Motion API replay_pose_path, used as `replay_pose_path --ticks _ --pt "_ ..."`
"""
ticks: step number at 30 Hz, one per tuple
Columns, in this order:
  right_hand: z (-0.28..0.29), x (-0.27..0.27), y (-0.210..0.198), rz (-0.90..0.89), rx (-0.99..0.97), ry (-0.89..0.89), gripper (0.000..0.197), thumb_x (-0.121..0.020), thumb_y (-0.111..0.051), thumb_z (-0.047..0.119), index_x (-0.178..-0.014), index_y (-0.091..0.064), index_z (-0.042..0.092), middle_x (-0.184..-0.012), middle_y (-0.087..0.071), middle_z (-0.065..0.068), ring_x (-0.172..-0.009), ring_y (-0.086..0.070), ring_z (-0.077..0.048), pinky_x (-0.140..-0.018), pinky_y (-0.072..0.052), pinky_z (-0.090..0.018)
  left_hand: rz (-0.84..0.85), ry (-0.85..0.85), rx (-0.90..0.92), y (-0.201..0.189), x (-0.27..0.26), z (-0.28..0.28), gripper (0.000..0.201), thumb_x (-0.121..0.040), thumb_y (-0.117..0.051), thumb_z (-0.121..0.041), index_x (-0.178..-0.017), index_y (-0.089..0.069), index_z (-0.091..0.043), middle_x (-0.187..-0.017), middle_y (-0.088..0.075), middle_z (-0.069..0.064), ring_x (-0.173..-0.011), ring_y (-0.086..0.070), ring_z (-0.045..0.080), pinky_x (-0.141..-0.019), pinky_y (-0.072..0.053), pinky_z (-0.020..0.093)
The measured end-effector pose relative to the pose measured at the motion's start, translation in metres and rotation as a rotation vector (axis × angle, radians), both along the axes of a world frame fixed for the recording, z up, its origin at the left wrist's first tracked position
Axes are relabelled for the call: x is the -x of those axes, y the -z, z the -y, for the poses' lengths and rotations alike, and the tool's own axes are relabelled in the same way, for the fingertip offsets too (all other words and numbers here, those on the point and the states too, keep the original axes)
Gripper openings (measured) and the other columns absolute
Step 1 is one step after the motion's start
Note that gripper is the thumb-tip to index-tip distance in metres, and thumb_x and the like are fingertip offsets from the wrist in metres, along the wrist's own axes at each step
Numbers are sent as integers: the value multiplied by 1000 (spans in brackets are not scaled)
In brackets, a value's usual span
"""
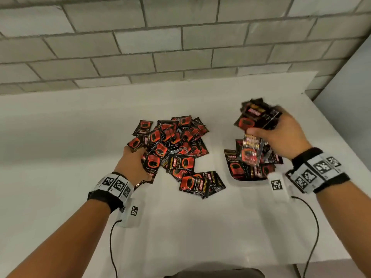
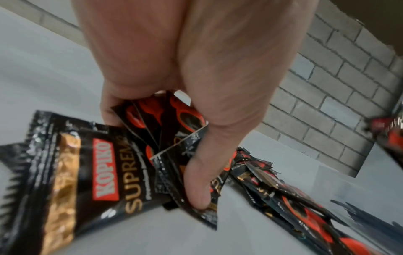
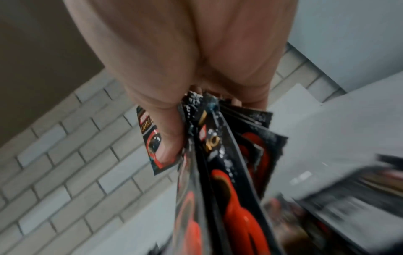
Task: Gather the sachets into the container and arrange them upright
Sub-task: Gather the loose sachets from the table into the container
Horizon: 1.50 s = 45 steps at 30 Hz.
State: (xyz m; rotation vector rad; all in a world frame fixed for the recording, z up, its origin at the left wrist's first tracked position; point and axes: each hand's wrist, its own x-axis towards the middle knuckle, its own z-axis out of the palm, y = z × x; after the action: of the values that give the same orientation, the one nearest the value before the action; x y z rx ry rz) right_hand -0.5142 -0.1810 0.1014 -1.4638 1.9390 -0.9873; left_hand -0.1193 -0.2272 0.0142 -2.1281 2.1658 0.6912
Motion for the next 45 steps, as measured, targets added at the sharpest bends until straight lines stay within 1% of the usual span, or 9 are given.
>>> replay_pose_path --ticks 8,14,20,24,27,31,34,38,45 --pt "-3 6 56 -339 -440 -108 96 -64 -72 78 -135 -57 15 -130 -55 -11 -111 -61 -25 -97 -51 -38 -145 66 -121 -21 -11 4 68 -60 -95 -25 -119 -61 -34 -103 -72 -9 -95 -69 15 -90 -57 38" --pt "-3 15 38 -408 -368 -106 79 -86 -63 64 -145 -45 14 -133 -60 -13 -121 -58 -28 -100 -47 -38 -382 232 -58 -84 32 3 58 -68 -94 -27 -116 -62 -31 -103 -73 -15 -94 -69 2 -90 -54 29" --pt "-10 18 15 -263 -168 0 28 -92 -67 35 -117 -62 23 -102 -67 1 -92 -65 -20 -76 -49 -29 -474 483 45 -114 149 12 51 -75 -89 -35 -113 -55 -26 -104 -69 -11 -93 -67 10 -84 -52 30" --pt "-23 13 -8 -158 3 78 13 -93 -66 19 -105 -67 22 -85 -66 6 -69 -62 -4 -50 -40 -4 -428 559 -39 -91 213 13 76 -76 -87 -42 -135 -45 -21 -122 -66 0 -101 -63 15 -79 -50 27" --pt "-33 -3 -27 -90 105 64 12 -92 -66 15 -100 -67 22 -81 -67 4 -67 -62 -1 -54 -40 -2 -444 503 -68 -78 208 18 81 -79 -82 -53 -144 -41 -27 -138 -58 1 -121 -59 19 -99 -51 36" --pt "-40 -53 -14 -68 -66 -224 12 -90 -67 17 -100 -66 23 -77 -70 2 -62 -65 -10 -58 -49 -20 -271 333 39 -70 141 52 68 -89 -72 -47 -147 -41 -29 -149 -49 2 -133 -50 23 -109 -44 41" --pt "-41 -97 18 -341 -304 -526 33 -87 -72 38 -114 -62 21 -99 -66 -1 -84 -64 -15 -71 -48 -24 -9 124 -34 -60 80 77 105 -72 -86 -54 -156 -26 -35 -164 -28 11 -148 -32 37 -117 -34 53" --pt "-37 -134 53 -594 -431 -661 86 -72 -82 50 -139 -38 21 -125 -47 -9 -113 -54 -32 -88 -52 -41 171 157 -255 -30 40 70 143 -43 -87 -77 -156 -3 -52 -171 -5 11 -154 -14 43 -120 -19 66" --pt "-20 -154 77 -690 -444 -645 145 -62 -93 43 -155 19 35 -153 -23 -21 -136 -34 -46 -94 -50 -52 58 268 9 -12 65 26 76 -73 -84 -43 -138 -46 -38 -136 -52 7 -133 -43 32 -120 -23 53"
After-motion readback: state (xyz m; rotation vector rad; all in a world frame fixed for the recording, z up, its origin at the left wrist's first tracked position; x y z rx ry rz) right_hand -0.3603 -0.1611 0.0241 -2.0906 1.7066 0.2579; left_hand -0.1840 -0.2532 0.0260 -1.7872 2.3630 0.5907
